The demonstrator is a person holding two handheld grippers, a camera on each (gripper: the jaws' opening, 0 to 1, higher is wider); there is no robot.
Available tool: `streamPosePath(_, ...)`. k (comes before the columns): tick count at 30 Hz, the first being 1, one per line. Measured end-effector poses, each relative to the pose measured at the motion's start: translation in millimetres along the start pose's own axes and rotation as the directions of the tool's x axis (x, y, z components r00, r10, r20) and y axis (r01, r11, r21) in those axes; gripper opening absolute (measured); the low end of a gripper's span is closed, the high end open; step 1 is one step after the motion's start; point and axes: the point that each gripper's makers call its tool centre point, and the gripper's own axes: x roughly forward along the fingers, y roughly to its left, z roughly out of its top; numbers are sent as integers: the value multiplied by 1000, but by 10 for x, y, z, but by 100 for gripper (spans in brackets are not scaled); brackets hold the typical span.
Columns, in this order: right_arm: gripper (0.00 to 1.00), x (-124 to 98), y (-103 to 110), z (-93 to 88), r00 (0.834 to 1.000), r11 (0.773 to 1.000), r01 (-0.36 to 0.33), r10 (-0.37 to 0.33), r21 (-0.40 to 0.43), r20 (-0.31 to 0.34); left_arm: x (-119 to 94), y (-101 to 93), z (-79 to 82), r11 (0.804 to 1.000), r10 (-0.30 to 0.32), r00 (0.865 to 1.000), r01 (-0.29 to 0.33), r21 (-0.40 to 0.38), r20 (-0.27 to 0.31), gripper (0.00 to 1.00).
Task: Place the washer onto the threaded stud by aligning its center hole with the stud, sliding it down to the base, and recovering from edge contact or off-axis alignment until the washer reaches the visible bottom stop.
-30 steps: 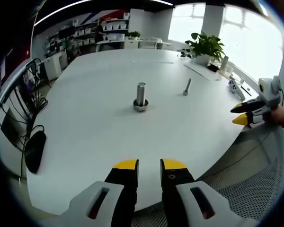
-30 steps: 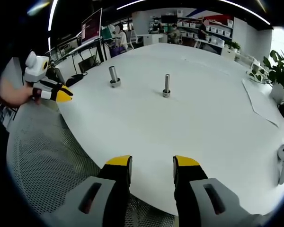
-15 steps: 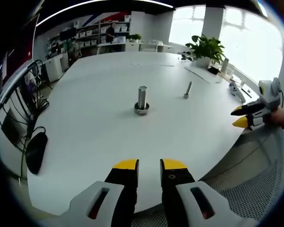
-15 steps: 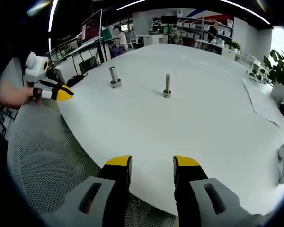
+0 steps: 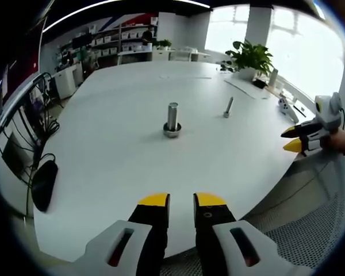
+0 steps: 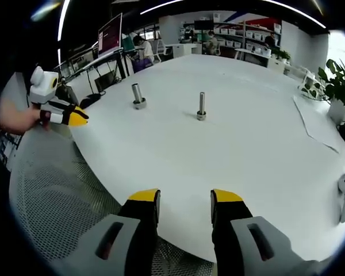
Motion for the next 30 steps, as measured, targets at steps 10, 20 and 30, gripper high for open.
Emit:
streamPosePath(10,38,8,0,-11,1000,1000,-3,3,-2,-7,1,-15,-6,1000,-9,1000,9,1,-3,14)
streamPosePath(20,38,3,-2,-23,1000,1000,1,-1,-5,-11,-2,-23,31,1000,-15,1000,15,3,21,15)
streamPosePath(30,38,-1,-7,-10,1000,1000,4,-4,2,-3,-3,-20,23,1000,-14,1000,14,-1,18,16)
